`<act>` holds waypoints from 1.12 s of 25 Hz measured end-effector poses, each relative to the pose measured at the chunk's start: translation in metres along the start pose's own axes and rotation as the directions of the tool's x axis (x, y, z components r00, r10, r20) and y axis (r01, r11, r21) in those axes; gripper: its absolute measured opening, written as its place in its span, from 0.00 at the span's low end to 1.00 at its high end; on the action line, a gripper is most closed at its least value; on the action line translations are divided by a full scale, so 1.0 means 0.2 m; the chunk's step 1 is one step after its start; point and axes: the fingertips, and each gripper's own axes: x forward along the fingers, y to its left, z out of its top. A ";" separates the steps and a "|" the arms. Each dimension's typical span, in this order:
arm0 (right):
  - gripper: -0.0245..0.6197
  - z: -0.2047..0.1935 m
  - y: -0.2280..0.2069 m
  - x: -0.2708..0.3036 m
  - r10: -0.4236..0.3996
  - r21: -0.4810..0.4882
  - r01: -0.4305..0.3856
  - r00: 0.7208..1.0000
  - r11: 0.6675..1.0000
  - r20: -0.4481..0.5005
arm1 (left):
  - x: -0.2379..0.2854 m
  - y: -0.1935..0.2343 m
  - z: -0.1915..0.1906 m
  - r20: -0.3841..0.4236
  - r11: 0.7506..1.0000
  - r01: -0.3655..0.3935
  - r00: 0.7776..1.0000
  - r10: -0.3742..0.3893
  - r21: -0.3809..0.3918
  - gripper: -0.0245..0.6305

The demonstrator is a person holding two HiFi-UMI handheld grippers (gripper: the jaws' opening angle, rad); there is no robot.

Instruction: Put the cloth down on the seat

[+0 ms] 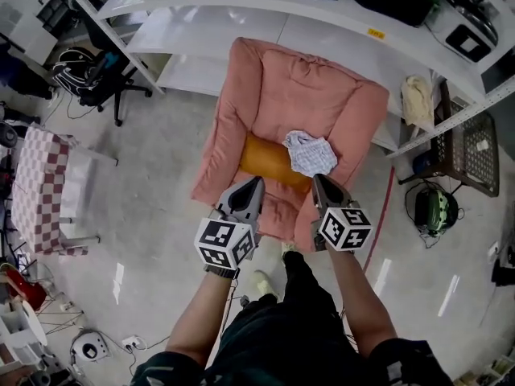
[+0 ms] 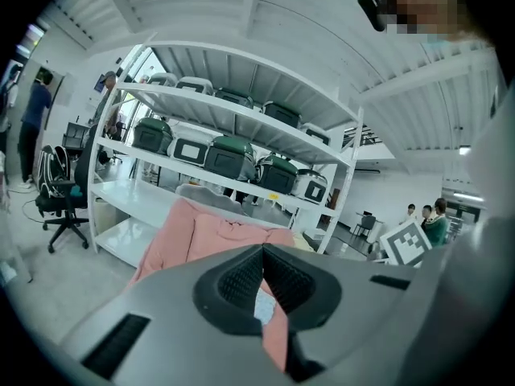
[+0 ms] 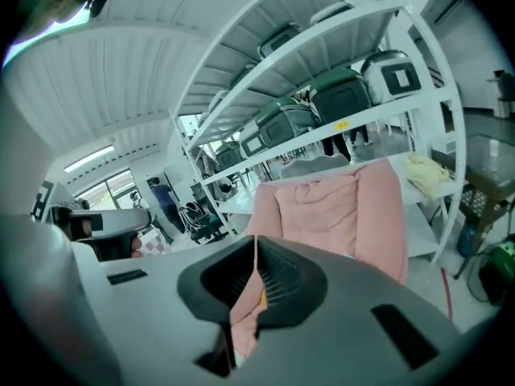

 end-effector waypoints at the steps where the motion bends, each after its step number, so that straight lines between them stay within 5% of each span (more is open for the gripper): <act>1: 0.06 0.04 0.05 -0.03 0.014 -0.021 -0.013 1.000 1.000 0.013 | -0.04 0.00 0.01 -0.002 1.000 -0.008 1.000 0.008 0.002 0.05; 12: 0.05 0.29 0.48 -0.32 0.124 -0.204 -0.100 0.986 0.974 0.112 | -0.40 -0.10 0.25 0.083 0.997 -0.045 0.996 0.040 0.064 0.05; 28: 0.05 0.60 0.82 -0.62 0.214 -0.306 -0.137 0.948 0.942 0.234 | -0.87 -0.09 0.65 0.244 0.986 -0.130 0.964 0.102 0.103 0.05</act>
